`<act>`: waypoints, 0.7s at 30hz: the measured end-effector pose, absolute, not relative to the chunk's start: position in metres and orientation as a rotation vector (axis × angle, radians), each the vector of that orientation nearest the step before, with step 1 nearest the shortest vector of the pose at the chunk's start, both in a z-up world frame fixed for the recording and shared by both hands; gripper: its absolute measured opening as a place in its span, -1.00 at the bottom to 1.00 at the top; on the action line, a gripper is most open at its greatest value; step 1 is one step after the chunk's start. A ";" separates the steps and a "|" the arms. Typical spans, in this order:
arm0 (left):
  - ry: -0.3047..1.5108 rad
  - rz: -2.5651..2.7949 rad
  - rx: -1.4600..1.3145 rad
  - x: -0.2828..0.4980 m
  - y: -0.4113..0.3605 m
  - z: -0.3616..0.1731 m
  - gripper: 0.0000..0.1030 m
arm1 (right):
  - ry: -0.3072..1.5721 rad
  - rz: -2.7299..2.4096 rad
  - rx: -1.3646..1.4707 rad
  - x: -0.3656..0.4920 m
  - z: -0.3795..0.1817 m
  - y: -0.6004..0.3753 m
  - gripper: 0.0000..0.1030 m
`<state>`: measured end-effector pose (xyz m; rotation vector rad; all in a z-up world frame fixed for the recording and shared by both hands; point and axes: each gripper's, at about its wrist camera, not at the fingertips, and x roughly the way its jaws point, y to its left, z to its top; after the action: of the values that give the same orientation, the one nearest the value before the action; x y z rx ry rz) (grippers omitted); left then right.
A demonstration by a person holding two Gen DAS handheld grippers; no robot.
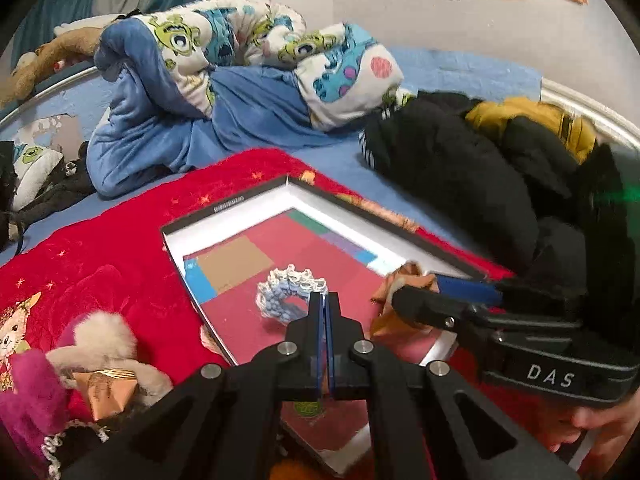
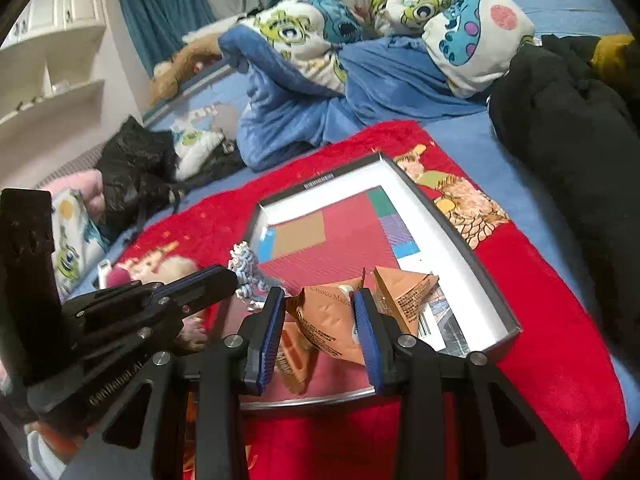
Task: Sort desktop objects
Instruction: 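Lower the packet and hair tie into the black box and open both grippers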
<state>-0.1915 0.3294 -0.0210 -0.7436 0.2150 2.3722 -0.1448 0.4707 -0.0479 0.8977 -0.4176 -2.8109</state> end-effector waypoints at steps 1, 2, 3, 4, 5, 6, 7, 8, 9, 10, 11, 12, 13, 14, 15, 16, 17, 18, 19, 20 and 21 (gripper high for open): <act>0.218 2.372 -0.749 -0.194 0.330 -0.026 -0.98 | -0.391 -2.811 0.916 -0.149 -0.051 0.468 -0.33; 0.222 2.374 -0.752 -0.195 0.331 -0.031 -0.98 | -0.373 -2.811 0.927 -0.151 -0.053 0.467 -0.33; 0.232 2.376 -0.751 -0.195 0.331 -0.035 -0.98 | -0.347 -2.810 0.950 -0.155 -0.057 0.464 -0.33; 0.243 2.378 -0.753 -0.196 0.332 -0.040 -0.98 | -0.322 -2.807 0.977 -0.159 -0.060 0.462 -0.32; 0.249 2.376 -0.759 -0.197 0.333 -0.043 -0.98 | -0.294 -2.809 0.990 -0.162 -0.062 0.459 -0.32; 0.247 2.371 -0.767 -0.198 0.333 -0.046 -0.98 | -0.256 -2.815 0.997 -0.164 -0.063 0.456 -0.32; 0.241 2.367 -0.769 -0.198 0.332 -0.046 -0.98 | -0.245 -2.817 0.998 -0.166 -0.063 0.455 -0.33; 0.236 2.364 -0.767 -0.197 0.331 -0.046 -0.98 | -0.247 -2.818 0.999 -0.167 -0.062 0.456 -0.33; 0.233 2.367 -0.764 -0.198 0.330 -0.046 -0.98 | -0.237 -2.829 1.002 -0.168 -0.063 0.457 -0.33; 0.229 2.370 -0.764 -0.198 0.329 -0.046 -0.98 | -0.224 -2.838 1.005 -0.169 -0.063 0.458 -0.35; 0.223 2.369 -0.773 -0.199 0.329 -0.048 -0.98 | -0.219 -2.843 1.009 -0.170 -0.063 0.459 -0.36; 0.214 2.366 -0.783 -0.200 0.328 -0.050 -0.98 | -0.212 -2.846 1.020 -0.170 -0.064 0.460 -0.37; 0.210 2.362 -0.792 -0.200 0.327 -0.050 -0.98 | -0.205 -2.843 1.027 -0.170 -0.064 0.461 -0.37; 0.210 2.357 -0.804 -0.201 0.328 -0.051 -0.98 | -0.199 -2.837 1.035 -0.171 -0.064 0.462 -0.37; 0.209 2.359 -0.813 -0.202 0.328 -0.054 -0.98 | -0.195 -2.832 1.042 -0.173 -0.064 0.462 -0.37; 0.211 2.356 -0.824 -0.203 0.328 -0.055 -0.98 | -0.195 -2.824 1.051 -0.174 -0.064 0.462 -0.37; 0.213 2.352 -0.834 -0.203 0.329 -0.056 -0.98 | -0.205 -2.819 1.054 -0.175 -0.064 0.463 -0.37; 0.213 2.351 -0.842 -0.204 0.329 -0.057 -0.98 | -0.221 -2.812 1.055 -0.175 -0.066 0.465 -0.37; 0.212 2.349 -0.849 -0.204 0.329 -0.058 -0.98 | -0.215 -2.806 1.071 -0.175 -0.068 0.464 -0.36; 0.211 2.346 -0.852 -0.204 0.329 -0.059 -0.98 | -0.164 -2.812 1.093 -0.176 -0.071 0.461 -0.35; 0.211 2.345 -0.854 -0.204 0.329 -0.060 -0.98 | -0.132 -2.818 1.105 -0.176 -0.072 0.457 -0.34</act>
<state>-0.2042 0.3292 -0.0598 -0.8544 0.2112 2.3451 -0.1765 0.4573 -0.0720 1.1055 -0.1315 -2.8184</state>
